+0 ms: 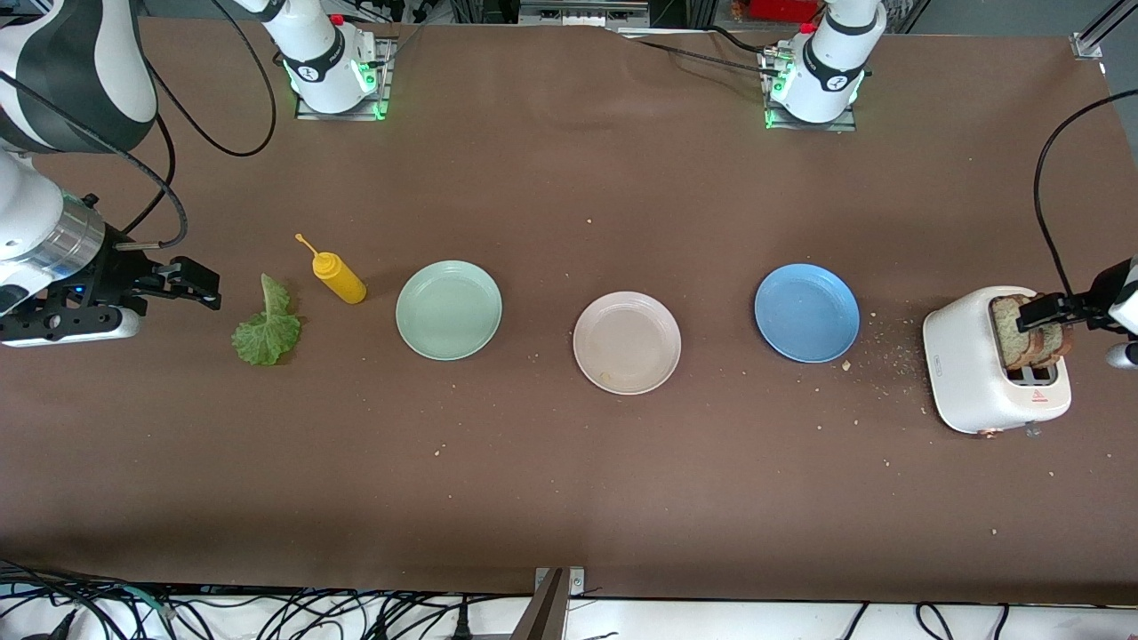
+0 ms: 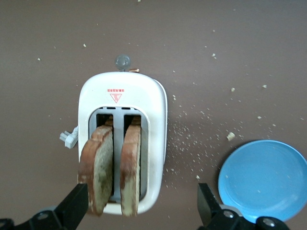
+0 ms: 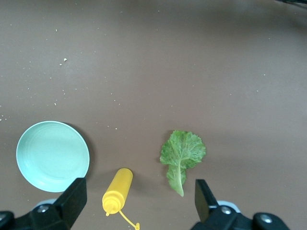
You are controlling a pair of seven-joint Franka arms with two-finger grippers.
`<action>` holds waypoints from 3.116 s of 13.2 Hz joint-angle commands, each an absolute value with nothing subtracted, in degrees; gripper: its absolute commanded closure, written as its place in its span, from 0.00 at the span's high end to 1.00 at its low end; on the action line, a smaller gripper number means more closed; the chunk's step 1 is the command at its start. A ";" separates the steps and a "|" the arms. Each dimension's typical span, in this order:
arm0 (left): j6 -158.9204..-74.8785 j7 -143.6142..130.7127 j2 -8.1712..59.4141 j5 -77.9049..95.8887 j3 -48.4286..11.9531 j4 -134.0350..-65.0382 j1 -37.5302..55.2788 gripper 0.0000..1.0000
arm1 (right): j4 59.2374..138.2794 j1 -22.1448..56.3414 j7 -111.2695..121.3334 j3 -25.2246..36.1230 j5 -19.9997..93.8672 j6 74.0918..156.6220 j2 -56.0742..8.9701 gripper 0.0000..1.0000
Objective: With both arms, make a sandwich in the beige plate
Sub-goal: 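Lower the left gripper onto a bread slice in the white toaster, then grasp the bread slice and lift it out of the toaster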
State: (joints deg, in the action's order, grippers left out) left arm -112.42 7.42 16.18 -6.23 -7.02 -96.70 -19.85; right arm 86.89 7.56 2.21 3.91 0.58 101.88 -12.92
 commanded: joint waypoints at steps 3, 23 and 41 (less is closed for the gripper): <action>-121.45 6.94 15.21 -7.91 -7.82 -104.75 -20.74 1.00 | 87.01 7.12 2.46 3.69 1.58 101.78 -12.39 1.00; -119.44 5.71 14.33 -13.62 -8.35 -106.26 -21.80 0.00 | 87.01 6.94 2.46 3.69 1.58 101.60 -12.39 1.00; -94.13 4.75 12.57 -4.70 -20.73 -88.07 -20.83 0.00 | 87.01 6.86 2.55 3.69 2.29 101.51 -12.39 1.00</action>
